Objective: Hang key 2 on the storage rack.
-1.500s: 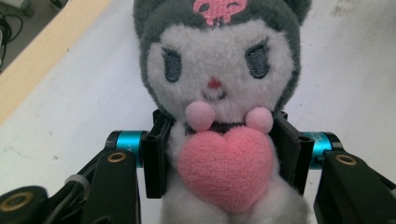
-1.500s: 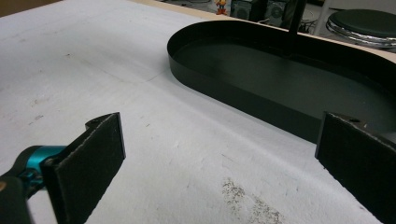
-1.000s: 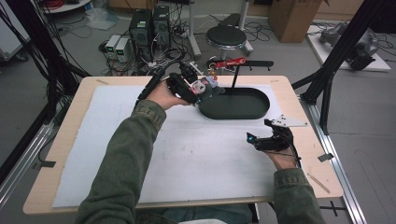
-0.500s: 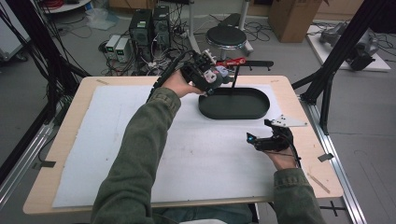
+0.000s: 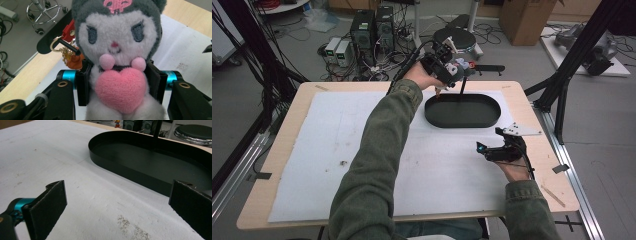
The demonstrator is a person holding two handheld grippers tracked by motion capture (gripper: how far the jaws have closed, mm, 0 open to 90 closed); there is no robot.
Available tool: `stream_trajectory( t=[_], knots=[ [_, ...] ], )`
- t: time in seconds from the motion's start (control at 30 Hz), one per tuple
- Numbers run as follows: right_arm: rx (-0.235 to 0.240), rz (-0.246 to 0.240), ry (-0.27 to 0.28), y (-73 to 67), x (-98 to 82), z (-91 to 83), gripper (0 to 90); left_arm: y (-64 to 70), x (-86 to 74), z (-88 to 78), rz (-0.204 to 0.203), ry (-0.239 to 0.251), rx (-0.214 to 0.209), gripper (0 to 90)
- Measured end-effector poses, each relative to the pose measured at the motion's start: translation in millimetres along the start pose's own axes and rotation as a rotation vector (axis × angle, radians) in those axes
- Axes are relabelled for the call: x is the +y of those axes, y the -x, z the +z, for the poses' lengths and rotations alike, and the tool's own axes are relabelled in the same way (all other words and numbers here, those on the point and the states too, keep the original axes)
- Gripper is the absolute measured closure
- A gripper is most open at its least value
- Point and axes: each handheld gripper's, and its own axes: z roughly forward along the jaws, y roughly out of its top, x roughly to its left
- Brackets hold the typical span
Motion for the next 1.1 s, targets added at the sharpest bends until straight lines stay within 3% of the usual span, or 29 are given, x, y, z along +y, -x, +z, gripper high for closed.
stream_trajectory(
  t=[0.2, 0.53, 0.83, 0.9, 0.97, 1.1],
  knots=[
    [0.000, -0.005, 0.001, 0.5, -0.1, 0.3, 0.5, -0.3, 3.8, 9.4, -0.012, 0.006, 0.009, 48.0],
    [0.002, 0.002, 0.000, 0.5, -0.2, 1.1, 0.5, 0.1, 9.8, 5.2, -0.027, 0.064, 0.021, 48.1],
    [0.006, 0.002, -0.003, 0.5, -0.2, 2.6, 0.5, 11.3, 19.3, 21.0, -0.012, 0.047, 0.052, 48.1],
    [0.006, 0.002, -0.002, 0.5, -0.2, 2.9, 0.5, 12.6, 21.5, 24.1, -0.005, 0.050, 0.031, 47.7],
    [0.008, 0.000, -0.001, 0.7, -0.2, 2.5, 0.5, 12.8, 22.6, 23.8, -0.014, 0.084, -0.004, 43.9],
    [0.007, 0.000, 0.002, 1.5, -0.2, 2.0, 0.5, 8.8, 23.8, 15.6, -0.047, 0.158, -0.040, 27.9]
  ],
)
